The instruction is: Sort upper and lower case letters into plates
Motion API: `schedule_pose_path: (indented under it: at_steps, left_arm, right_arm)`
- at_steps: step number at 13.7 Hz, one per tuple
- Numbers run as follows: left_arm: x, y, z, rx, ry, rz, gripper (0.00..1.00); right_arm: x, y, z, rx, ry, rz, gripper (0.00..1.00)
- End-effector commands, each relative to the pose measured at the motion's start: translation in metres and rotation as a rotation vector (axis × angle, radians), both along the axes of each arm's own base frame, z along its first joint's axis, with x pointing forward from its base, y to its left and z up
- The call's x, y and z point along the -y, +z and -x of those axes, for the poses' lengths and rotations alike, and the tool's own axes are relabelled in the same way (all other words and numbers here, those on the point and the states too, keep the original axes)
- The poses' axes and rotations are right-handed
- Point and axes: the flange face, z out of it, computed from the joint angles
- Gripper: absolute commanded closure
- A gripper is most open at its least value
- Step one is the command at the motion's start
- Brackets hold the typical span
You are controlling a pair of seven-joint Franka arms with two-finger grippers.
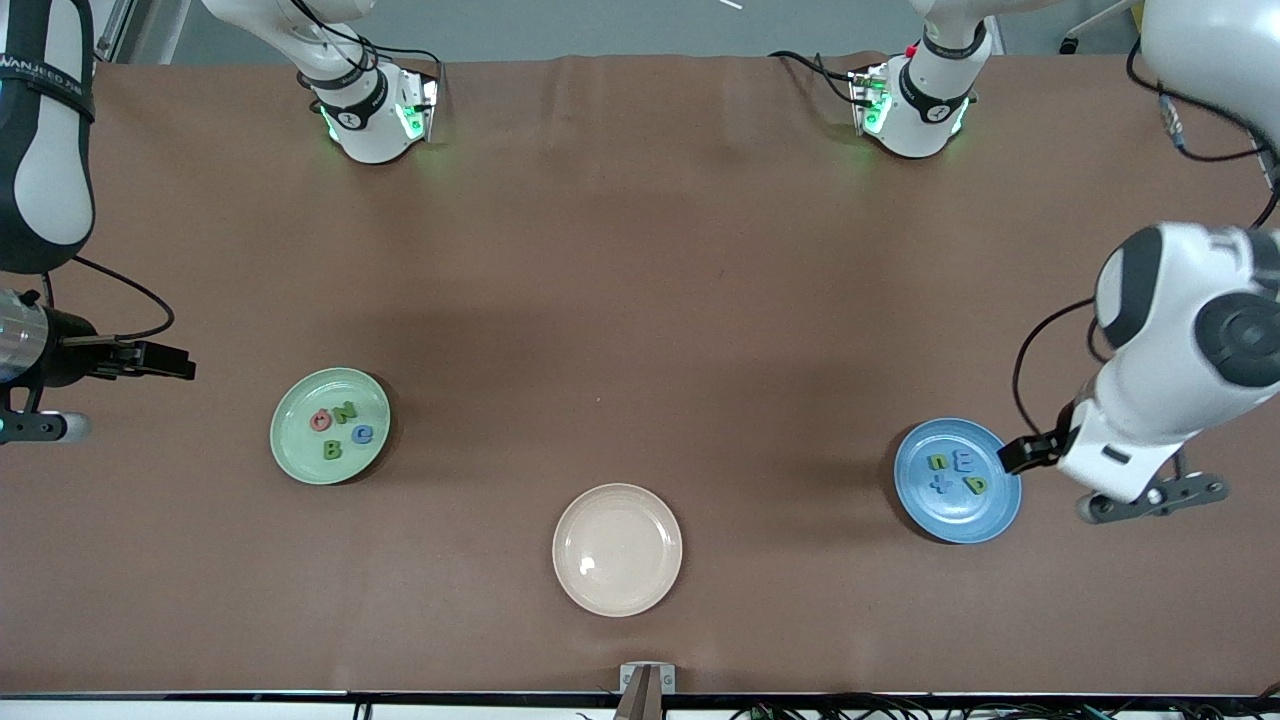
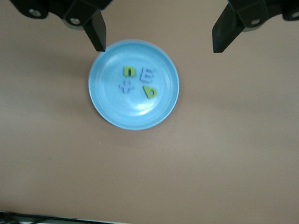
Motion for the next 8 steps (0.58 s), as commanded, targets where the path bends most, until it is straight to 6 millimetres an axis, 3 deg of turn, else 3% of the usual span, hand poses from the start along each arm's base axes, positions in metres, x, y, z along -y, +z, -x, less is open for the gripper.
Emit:
schedule_pose_path:
  at_steps: [1, 5, 8]
  left_arm:
    - [-0.003, 0.062, 0.038, -0.025, -0.016, 0.041, 0.0]
    - [-0.04, 0.135, 0.094, -0.084, -0.094, 0.125, 0.0]
    - [-0.053, 0.151, 0.144, -0.094, -0.074, 0.181, 0.0]
  right_arm:
    - [0.0, 0.001, 0.0, -0.021, 0.007, 0.002, 0.0]
    - [0.002, 0.019, 0.007, 0.005, -0.008, 0.003, 0.0]
    - [0.02, 0.04, 0.034, 0.017, -0.036, -0.014, 0.0]
